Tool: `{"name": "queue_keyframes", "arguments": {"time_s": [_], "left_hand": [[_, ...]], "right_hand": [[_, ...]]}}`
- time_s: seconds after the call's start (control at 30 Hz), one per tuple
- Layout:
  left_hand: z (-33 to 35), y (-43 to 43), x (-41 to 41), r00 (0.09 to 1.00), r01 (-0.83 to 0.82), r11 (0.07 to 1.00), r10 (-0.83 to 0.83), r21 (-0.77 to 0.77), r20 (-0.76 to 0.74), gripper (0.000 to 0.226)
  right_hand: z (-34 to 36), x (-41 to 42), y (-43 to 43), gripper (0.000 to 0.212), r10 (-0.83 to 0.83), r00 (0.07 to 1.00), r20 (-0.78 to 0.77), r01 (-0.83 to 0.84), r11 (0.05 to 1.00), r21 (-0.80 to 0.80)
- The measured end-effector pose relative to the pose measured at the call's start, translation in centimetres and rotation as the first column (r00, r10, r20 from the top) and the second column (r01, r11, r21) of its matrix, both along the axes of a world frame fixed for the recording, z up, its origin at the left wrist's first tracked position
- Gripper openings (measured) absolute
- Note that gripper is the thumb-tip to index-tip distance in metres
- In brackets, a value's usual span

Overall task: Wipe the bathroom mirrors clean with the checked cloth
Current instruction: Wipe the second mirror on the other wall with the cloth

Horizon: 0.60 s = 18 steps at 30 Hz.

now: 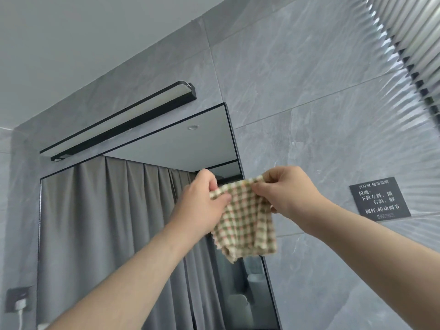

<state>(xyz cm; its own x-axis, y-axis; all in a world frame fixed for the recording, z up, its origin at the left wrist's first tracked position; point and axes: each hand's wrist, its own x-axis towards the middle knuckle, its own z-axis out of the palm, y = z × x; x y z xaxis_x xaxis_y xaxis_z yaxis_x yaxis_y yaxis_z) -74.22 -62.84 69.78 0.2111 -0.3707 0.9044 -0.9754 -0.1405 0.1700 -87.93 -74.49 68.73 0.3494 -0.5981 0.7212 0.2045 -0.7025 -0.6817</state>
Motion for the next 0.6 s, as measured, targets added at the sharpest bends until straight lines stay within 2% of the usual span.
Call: {"name": "queue_keyframes", "arguments": {"time_s": [0.03,0.1,0.17,0.23,0.4,0.47,0.5,0.53,0.6], "left_hand": [[-0.5,-0.1,0.4,0.985,-0.058,0.998,0.060,-0.017,0.162,0.035],[-1.5,-0.6,1.5,0.884,-0.090,0.995,0.064,0.033,0.463,0.032],[-2.3,-1.4,3.1,0.781,-0.172,0.979,0.067,0.110,0.621,0.025],[-3.1,-2.8,4.3,0.768,-0.269,0.951,0.114,0.155,0.630,0.020],[-5.2,-6.5,5.6,0.813,-0.343,0.914,0.174,0.217,0.555,0.021],[-5.6,-7.4,6.4,0.814,-0.352,0.908,0.176,0.228,0.554,0.018],[-5.6,-7.7,6.9,0.806,-0.361,0.909,0.191,0.209,0.560,0.018],[-5.6,-8.1,7.5,0.790,-0.370,0.916,0.220,0.159,0.572,0.019],[-5.9,-8.4,7.7,0.766,-0.398,0.917,0.313,0.033,0.562,0.006]], "right_hand": [[0.0,0.5,-0.3,0.020,-0.027,0.999,-0.026,0.027,1.000,-0.004],[-0.2,1.9,-0.9,0.019,-0.087,0.994,-0.072,0.085,0.996,-0.029],[-0.6,3.3,-1.7,0.016,-0.127,0.987,-0.099,0.124,0.991,-0.042],[-1.2,4.6,-2.8,0.015,-0.153,0.979,-0.135,0.147,0.988,-0.054],[-3.5,7.2,-5.6,0.014,-0.173,0.968,-0.184,0.162,0.984,-0.074],[-4.1,7.3,-6.6,0.016,-0.260,0.940,-0.219,0.231,0.961,-0.149],[-4.3,7.2,-7.4,0.018,-0.367,0.905,-0.216,0.311,0.916,-0.254],[-4.4,7.0,-8.3,0.022,-0.492,0.855,-0.164,0.401,0.828,-0.392],[-4.5,6.3,-10.2,0.027,-0.648,0.761,0.039,0.512,0.563,-0.649]]}}
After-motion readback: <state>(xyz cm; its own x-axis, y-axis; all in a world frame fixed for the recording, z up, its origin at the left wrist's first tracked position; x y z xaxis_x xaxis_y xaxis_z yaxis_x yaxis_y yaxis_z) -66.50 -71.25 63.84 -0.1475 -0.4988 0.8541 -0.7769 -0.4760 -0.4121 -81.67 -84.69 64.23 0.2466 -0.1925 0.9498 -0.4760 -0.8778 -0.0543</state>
